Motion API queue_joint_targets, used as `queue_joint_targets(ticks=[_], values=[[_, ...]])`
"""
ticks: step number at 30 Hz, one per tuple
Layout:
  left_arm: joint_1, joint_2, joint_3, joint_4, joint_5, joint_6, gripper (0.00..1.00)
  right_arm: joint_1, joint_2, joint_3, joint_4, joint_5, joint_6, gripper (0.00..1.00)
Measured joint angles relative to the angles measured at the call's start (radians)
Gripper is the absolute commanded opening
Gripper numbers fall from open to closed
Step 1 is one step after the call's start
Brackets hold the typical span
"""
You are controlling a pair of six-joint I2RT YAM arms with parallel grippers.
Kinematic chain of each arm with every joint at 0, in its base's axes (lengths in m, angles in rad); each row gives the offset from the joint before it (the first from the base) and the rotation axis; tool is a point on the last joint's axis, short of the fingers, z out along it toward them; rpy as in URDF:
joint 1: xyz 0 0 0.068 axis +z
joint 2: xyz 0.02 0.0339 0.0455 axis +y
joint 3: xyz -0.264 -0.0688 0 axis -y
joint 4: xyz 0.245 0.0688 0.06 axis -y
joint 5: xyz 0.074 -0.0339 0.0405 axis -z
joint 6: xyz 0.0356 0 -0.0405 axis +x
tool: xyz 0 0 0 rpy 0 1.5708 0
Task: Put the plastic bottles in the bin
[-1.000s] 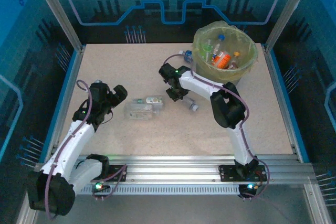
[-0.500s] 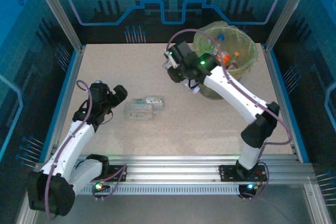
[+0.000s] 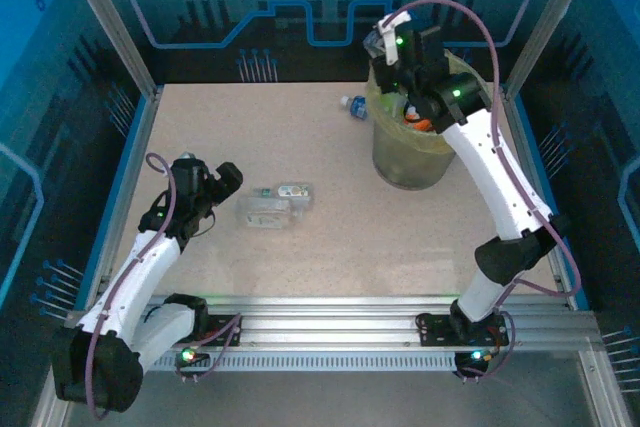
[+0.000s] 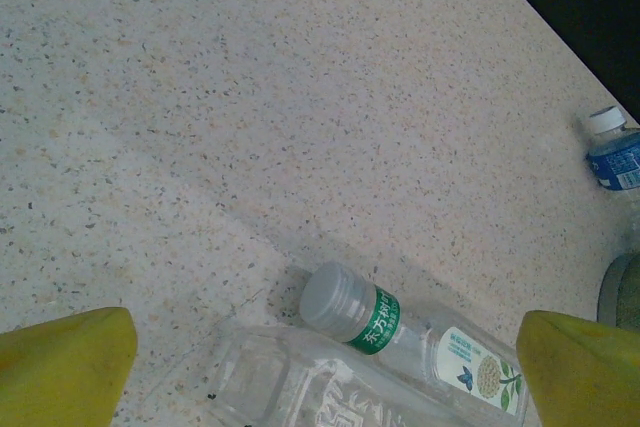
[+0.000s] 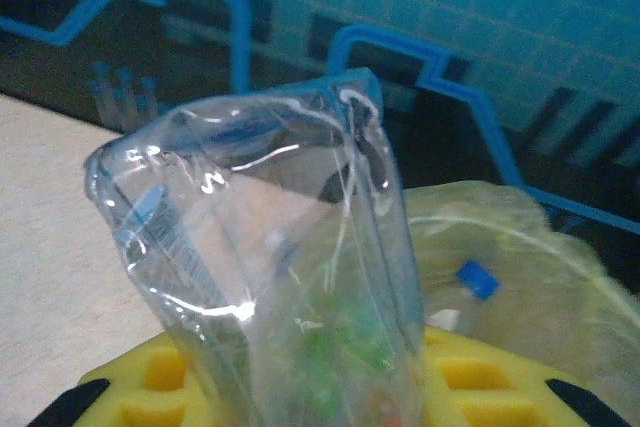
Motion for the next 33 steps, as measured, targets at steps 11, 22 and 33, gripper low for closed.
queue_joint_targets(ticks=[11, 22, 33], values=[[0.000, -0.007, 0.000, 0.000, 0.000, 0.007, 0.99, -0.041, 0.079, -0.137, 0.327, 0.158, -0.203, 0.15], [0.000, -0.039, 0.000, -0.005, -0.004, 0.033, 0.99, -0.069, 0.076, -0.466, 0.727, 0.177, -0.366, 0.16], [0.000, -0.040, 0.000, -0.005, -0.007, 0.034, 0.99, -0.192, 0.040, -0.555, 0.891, 0.150, -0.382, 0.21]])
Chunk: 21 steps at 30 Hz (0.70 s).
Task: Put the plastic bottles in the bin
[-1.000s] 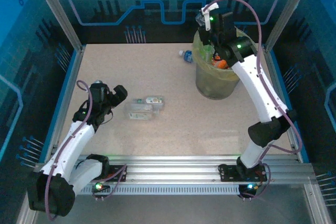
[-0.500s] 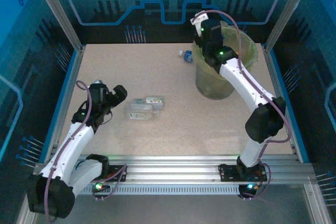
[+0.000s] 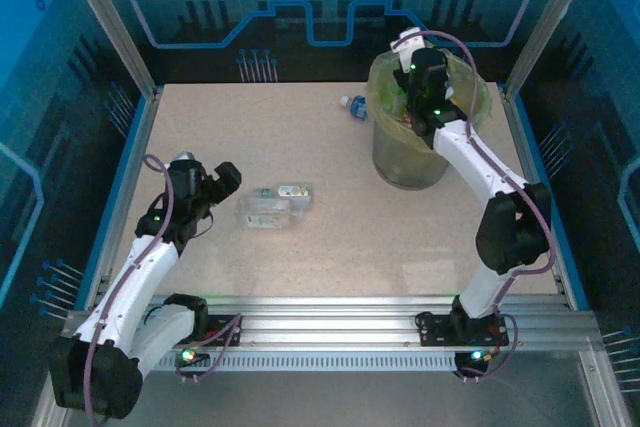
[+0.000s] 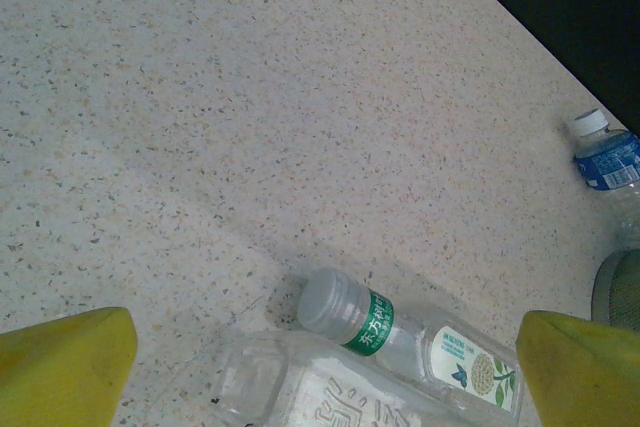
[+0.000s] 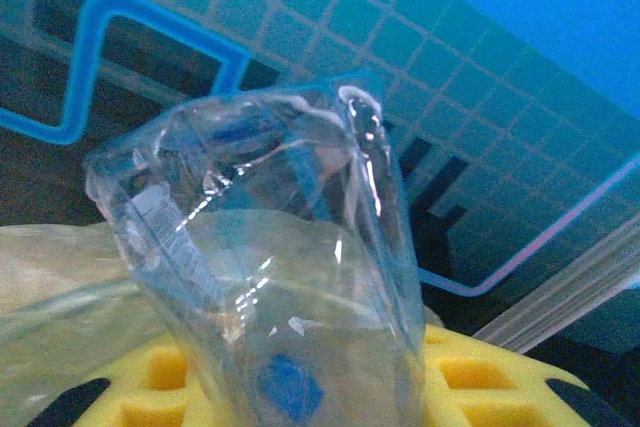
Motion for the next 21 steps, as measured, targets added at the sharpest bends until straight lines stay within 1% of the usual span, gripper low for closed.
queue_joint_targets(ticks=[5, 10, 13, 14, 18, 20, 21], values=[[0.000, 0.000, 0.000, 0.000, 0.000, 0.009, 0.99, -0.064, 0.000, 0.000, -0.016, -0.018, 0.018, 0.26], [0.000, 0.000, 0.000, -0.001, 0.000, 0.015, 0.99, -0.107, 0.007, 0.000, -0.071, -0.033, 0.041, 0.34], [0.000, 0.000, 0.000, -0.001, 0.000, 0.015, 0.99, -0.109, 0.014, -0.002, -0.101, -0.039, 0.052, 0.43], [0.000, 0.000, 0.000, -0.001, 0.000, 0.015, 0.99, -0.109, 0.014, -0.005, -0.113, -0.045, 0.055, 0.47], [0.000, 0.000, 0.000, -0.001, 0.000, 0.015, 0.99, -0.109, 0.014, -0.012, -0.172, -0.063, 0.073, 0.67], [0.000, 0.000, 0.000, -0.001, 0.000, 0.015, 0.99, -0.109, 0.014, -0.012, -0.206, -0.073, 0.085, 0.80], [0.000, 0.000, 0.000, -0.001, 0.000, 0.015, 0.99, -0.109, 0.013, -0.012, -0.220, -0.080, 0.093, 0.84]])
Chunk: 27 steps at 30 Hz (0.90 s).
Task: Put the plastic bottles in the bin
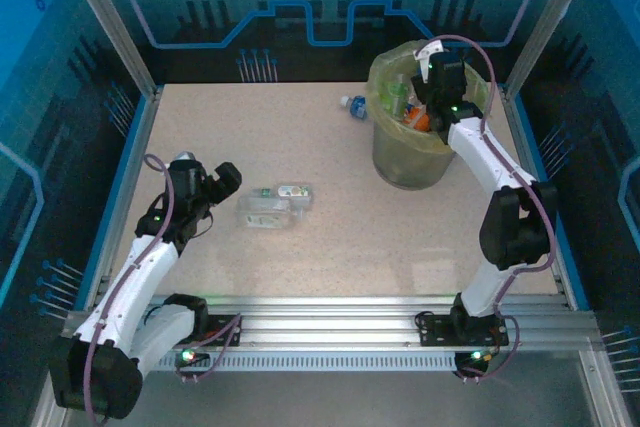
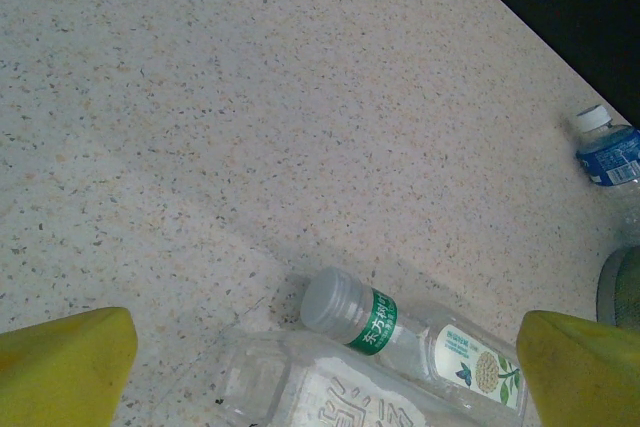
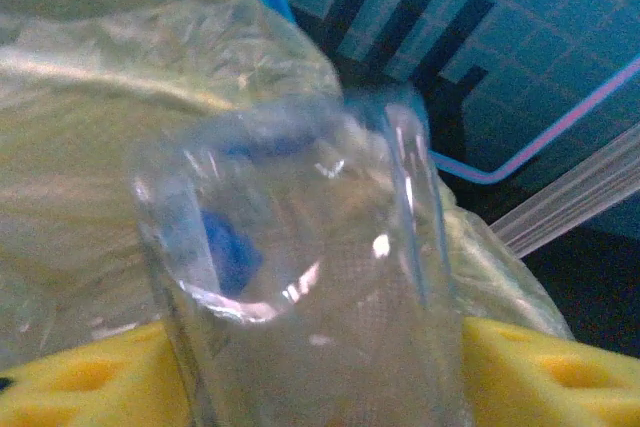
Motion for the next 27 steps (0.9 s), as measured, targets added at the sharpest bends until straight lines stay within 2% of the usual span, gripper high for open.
queue_joint_targets(ticks=[3, 20, 27], values=[[0.000, 0.000, 0.000, 0.000, 0.000, 0.000, 0.99, 0.000, -0.002, 0.003, -0.051, -0.016, 0.025, 1.00], [0.000, 0.004, 0.046, 0.000, 0.024, 0.002, 0.99, 0.011, -0.150, 0.153, -0.315, -0.078, 0.193, 1.00], [0.000, 0.010, 0.083, -0.070, 0.026, -0.002, 0.99, 0.097, -0.203, 0.197, -0.444, -0.127, 0.230, 1.00]])
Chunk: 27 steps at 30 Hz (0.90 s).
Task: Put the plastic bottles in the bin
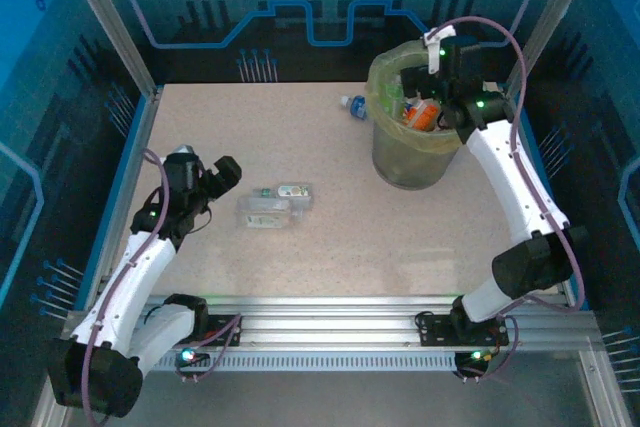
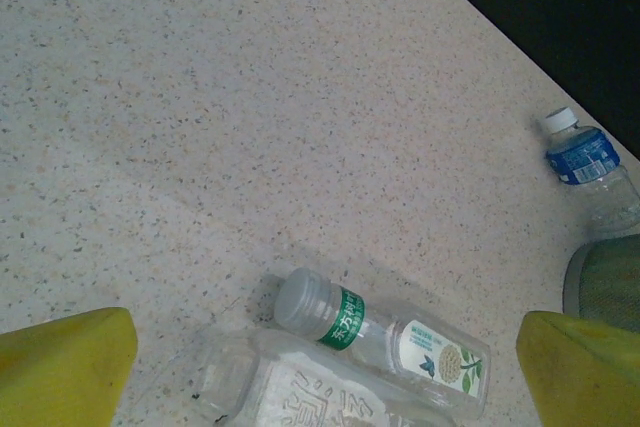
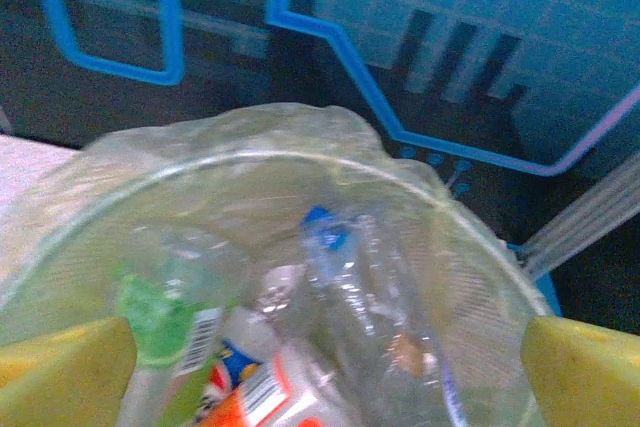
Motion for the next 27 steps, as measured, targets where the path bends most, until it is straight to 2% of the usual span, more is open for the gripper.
queue_joint_targets(ticks=[10, 15, 20, 27], values=[[0.000, 0.011, 0.005, -0.046, 0.005, -0.018, 0.99, 0.220, -0.096, 0.012, -0.134, -0.016, 0.030, 1.00], [0.000, 0.100, 0.046, -0.047, 0.039, -0.017, 0.99, 0.318, -0.094, 0.014, -0.177, 0.011, 0.033, 1.00], [0.001, 0.172, 0.075, -0.009, 0.078, -0.018, 0.99, 0.405, -0.047, 0.058, -0.221, 0.024, 0.032, 1.00], [0.001, 0.203, 0.075, -0.003, 0.087, -0.024, 0.99, 0.566, 0.095, 0.093, -0.266, 0.005, -0.019, 1.00]])
